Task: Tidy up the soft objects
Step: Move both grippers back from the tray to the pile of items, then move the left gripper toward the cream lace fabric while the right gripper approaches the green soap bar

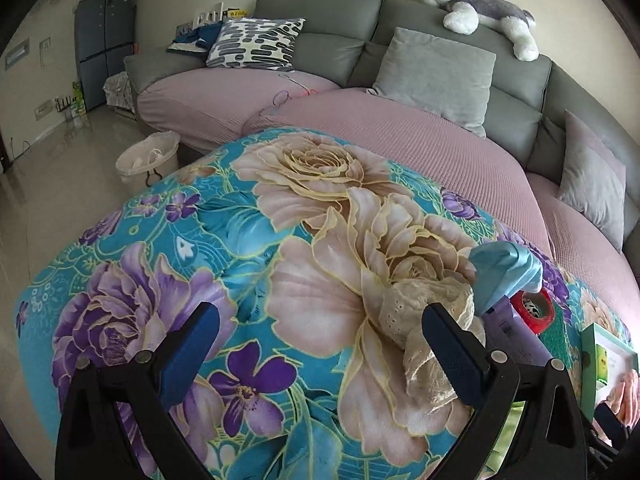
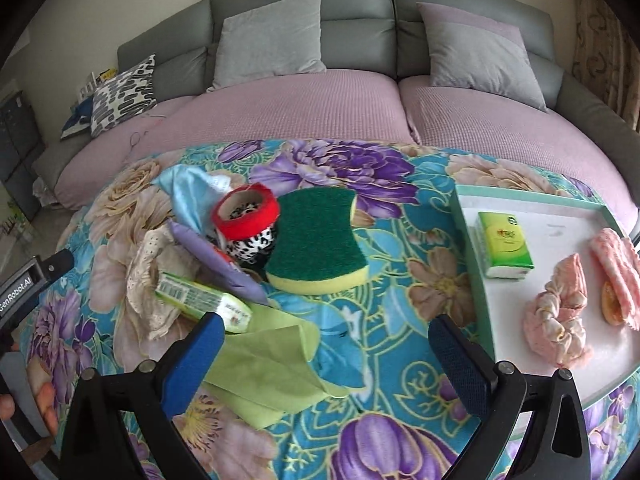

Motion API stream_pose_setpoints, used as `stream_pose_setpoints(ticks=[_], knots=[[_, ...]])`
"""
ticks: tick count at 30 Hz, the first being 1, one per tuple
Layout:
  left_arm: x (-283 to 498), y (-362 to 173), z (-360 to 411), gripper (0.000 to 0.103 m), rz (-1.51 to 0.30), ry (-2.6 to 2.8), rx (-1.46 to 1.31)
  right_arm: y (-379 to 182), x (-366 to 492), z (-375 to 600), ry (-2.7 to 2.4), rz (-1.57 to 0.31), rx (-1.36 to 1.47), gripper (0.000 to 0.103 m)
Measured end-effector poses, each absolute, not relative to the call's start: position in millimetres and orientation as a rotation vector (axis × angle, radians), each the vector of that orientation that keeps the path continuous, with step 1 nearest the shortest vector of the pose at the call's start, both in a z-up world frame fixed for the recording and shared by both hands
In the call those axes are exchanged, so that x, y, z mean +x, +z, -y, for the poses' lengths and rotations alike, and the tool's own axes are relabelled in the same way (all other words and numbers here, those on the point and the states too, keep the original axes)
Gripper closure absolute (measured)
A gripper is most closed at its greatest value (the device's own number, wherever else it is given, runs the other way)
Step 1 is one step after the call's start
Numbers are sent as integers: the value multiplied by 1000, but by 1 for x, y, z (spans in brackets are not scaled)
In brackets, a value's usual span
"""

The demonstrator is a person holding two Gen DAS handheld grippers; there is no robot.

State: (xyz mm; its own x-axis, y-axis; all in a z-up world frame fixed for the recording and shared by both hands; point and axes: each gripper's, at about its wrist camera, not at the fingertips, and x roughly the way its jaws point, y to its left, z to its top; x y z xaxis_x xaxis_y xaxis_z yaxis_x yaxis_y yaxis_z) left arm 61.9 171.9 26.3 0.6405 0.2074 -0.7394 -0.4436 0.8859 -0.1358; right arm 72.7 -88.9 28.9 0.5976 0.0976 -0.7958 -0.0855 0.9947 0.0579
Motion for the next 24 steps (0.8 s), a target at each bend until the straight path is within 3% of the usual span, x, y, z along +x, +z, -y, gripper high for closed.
stream_pose_setpoints(ticks=[24], knots=[[78, -8, -181, 2, -925, 325, -403, 10, 80, 23, 187, -933, -38, 0]])
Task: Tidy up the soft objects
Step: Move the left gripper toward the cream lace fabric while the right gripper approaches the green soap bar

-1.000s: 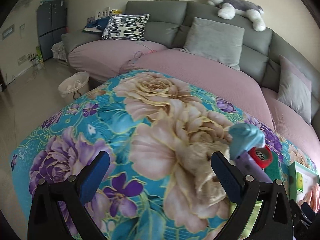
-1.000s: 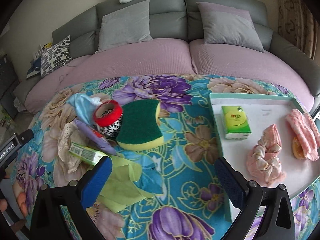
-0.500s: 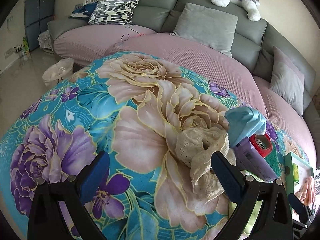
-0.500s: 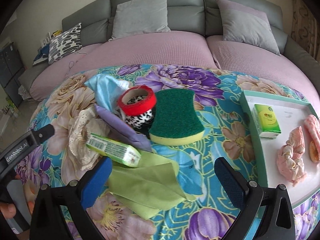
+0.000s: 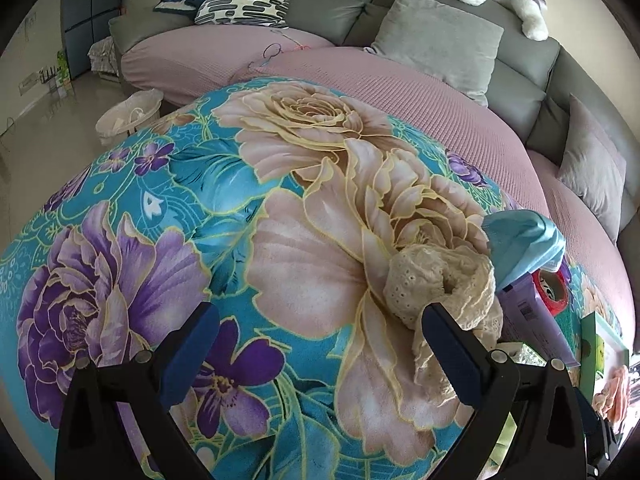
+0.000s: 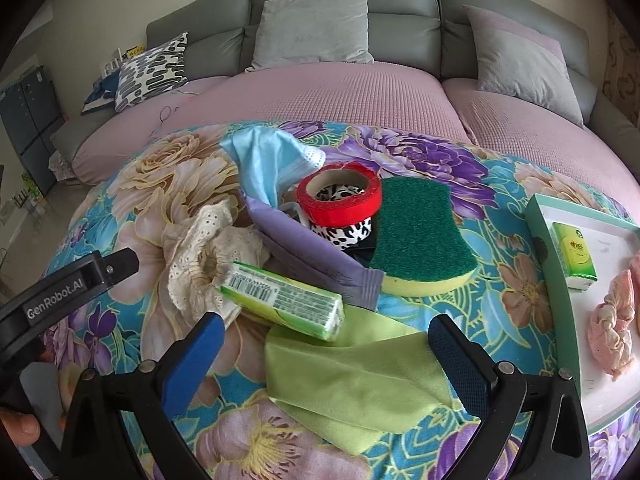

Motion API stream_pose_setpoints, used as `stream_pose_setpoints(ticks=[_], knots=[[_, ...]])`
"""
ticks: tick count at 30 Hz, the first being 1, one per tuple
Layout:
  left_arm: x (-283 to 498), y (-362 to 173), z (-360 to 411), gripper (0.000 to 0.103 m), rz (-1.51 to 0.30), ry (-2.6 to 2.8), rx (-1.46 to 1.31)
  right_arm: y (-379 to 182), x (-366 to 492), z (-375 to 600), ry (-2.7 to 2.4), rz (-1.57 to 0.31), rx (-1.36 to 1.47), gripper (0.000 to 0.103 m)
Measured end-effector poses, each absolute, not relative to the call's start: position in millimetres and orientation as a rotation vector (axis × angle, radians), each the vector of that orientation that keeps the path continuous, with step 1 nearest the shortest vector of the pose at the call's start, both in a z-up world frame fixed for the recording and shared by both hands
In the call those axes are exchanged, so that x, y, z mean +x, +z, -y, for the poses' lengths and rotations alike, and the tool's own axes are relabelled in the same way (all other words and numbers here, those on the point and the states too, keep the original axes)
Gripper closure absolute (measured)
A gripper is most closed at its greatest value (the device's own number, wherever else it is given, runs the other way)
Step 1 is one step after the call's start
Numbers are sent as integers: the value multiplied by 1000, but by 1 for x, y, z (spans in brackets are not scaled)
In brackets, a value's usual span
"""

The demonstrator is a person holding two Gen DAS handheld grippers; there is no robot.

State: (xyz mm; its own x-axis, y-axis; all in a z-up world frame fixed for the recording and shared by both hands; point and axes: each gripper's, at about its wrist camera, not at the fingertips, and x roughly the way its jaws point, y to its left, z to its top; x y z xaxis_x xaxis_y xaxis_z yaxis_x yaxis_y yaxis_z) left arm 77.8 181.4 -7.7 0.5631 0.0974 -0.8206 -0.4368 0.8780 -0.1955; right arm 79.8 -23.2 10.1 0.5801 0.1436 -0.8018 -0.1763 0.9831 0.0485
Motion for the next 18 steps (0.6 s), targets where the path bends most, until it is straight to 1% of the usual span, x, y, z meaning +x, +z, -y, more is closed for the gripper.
stream_pose_setpoints(ticks=[18], knots=[[81, -16, -193, 2, -953, 320, -439, -7, 92, 3, 155, -895, -38, 0]])
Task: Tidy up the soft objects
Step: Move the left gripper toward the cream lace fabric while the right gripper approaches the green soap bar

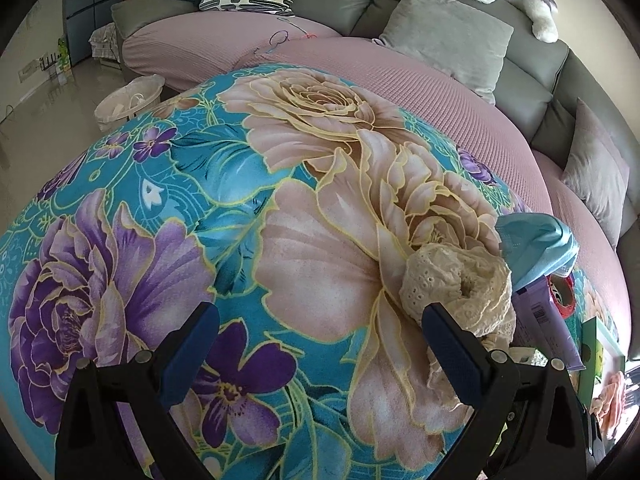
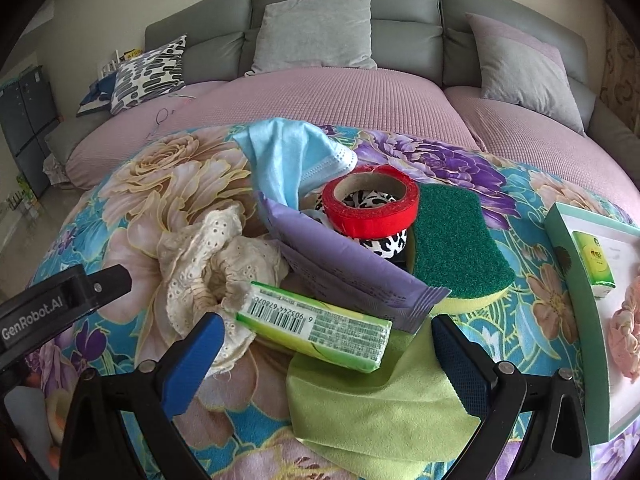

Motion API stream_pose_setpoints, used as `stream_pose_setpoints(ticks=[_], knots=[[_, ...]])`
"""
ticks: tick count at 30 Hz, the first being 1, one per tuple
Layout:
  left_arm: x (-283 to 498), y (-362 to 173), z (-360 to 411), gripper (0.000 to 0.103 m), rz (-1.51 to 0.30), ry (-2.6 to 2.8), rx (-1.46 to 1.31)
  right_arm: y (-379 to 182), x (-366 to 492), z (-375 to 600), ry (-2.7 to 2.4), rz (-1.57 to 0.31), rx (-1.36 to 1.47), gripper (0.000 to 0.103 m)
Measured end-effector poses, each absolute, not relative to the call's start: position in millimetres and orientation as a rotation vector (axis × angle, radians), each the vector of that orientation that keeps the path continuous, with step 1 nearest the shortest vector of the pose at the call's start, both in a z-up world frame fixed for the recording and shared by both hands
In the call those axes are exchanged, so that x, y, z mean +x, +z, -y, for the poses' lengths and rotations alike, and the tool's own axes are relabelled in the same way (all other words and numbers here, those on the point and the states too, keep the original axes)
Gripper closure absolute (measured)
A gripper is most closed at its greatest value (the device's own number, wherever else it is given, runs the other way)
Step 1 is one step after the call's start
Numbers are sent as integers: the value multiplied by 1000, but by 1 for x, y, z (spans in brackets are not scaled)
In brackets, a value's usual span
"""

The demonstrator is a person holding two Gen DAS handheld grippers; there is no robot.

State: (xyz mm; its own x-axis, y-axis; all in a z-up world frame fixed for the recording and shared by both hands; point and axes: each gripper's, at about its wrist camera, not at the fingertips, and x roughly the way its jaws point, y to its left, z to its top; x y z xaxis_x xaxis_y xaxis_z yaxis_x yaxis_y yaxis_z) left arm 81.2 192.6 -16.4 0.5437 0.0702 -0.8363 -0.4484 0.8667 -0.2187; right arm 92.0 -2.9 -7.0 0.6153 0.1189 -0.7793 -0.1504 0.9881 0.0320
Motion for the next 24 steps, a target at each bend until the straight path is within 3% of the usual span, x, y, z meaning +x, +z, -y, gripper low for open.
stream_pose_setpoints(ticks=[4, 18, 24], knots=[[84, -16, -187, 2, -956, 303, -412, -7, 93, 12, 158, -902, 5, 1], [94, -12, -160, 2, -930, 198, -385, -2, 92, 30, 177, -936, 59, 29], [102, -19, -146, 2, -949, 171, -360, -1, 93, 39, 178, -950, 69, 33]])
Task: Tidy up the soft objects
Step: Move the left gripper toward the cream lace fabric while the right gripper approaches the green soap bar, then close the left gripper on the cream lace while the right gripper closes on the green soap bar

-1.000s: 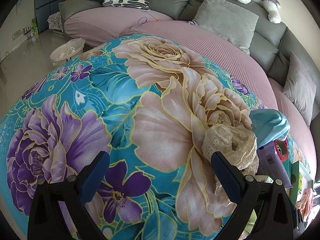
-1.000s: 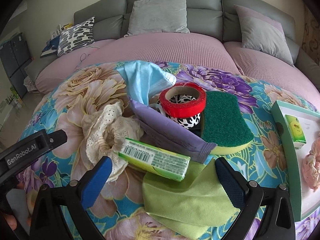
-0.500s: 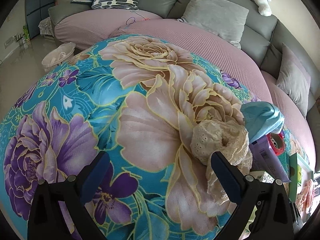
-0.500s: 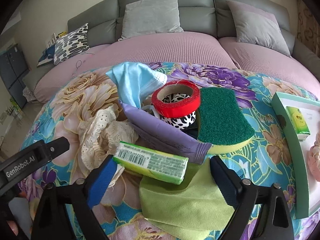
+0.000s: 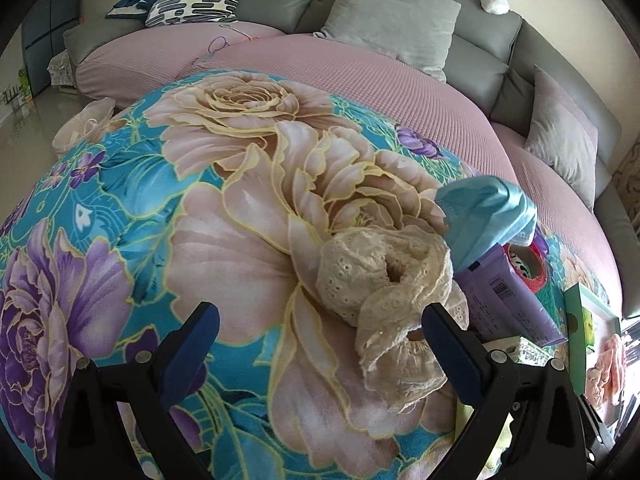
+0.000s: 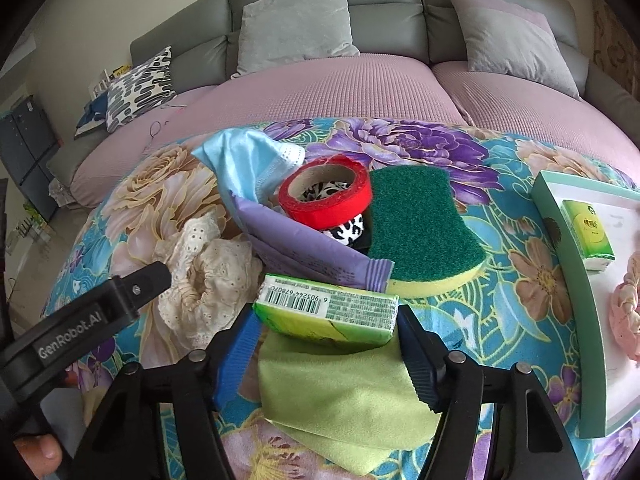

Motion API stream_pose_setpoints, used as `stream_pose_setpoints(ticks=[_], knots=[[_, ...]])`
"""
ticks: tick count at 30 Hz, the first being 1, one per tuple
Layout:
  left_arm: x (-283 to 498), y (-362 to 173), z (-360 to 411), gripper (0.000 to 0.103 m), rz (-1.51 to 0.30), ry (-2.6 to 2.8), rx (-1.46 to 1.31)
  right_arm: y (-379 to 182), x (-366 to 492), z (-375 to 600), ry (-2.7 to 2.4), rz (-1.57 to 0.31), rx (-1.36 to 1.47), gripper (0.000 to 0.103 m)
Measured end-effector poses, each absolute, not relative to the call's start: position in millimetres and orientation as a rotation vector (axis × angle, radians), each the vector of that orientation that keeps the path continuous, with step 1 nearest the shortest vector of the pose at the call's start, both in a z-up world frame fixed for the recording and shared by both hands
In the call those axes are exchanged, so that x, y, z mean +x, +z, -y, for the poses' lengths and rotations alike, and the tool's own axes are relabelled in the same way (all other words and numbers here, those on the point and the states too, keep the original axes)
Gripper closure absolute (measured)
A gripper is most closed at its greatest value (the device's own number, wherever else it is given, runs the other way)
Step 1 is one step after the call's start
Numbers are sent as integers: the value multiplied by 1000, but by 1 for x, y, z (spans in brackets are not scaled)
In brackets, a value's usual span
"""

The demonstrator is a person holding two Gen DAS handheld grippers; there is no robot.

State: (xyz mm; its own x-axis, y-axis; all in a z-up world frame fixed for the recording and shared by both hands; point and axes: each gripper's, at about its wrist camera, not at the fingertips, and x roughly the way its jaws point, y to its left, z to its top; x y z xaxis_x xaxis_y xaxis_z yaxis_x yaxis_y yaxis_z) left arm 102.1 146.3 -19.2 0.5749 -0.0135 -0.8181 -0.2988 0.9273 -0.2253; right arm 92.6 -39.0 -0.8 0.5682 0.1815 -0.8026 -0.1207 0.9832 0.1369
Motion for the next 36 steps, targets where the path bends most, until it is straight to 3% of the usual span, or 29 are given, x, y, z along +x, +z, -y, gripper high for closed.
stream_pose_setpoints(ticks=[4, 8, 20, 30, 36], knots=[[107, -26, -139, 3, -965, 158, -349, 1, 93, 44, 177, -954, 74, 33], [112, -34, -133, 24, -984, 148, -335, 3, 93, 50, 170, -953, 78, 34], [123, -41, -108, 27, -965, 182, -212, 2, 95, 60, 169, -970, 85, 34], [125, -36, -90, 72, -953, 105, -160, 1, 95, 68, 161, -980, 104, 35], [121, -29, -90, 85, -946, 99, -184, 5, 93, 73, 172, -977, 116, 37]])
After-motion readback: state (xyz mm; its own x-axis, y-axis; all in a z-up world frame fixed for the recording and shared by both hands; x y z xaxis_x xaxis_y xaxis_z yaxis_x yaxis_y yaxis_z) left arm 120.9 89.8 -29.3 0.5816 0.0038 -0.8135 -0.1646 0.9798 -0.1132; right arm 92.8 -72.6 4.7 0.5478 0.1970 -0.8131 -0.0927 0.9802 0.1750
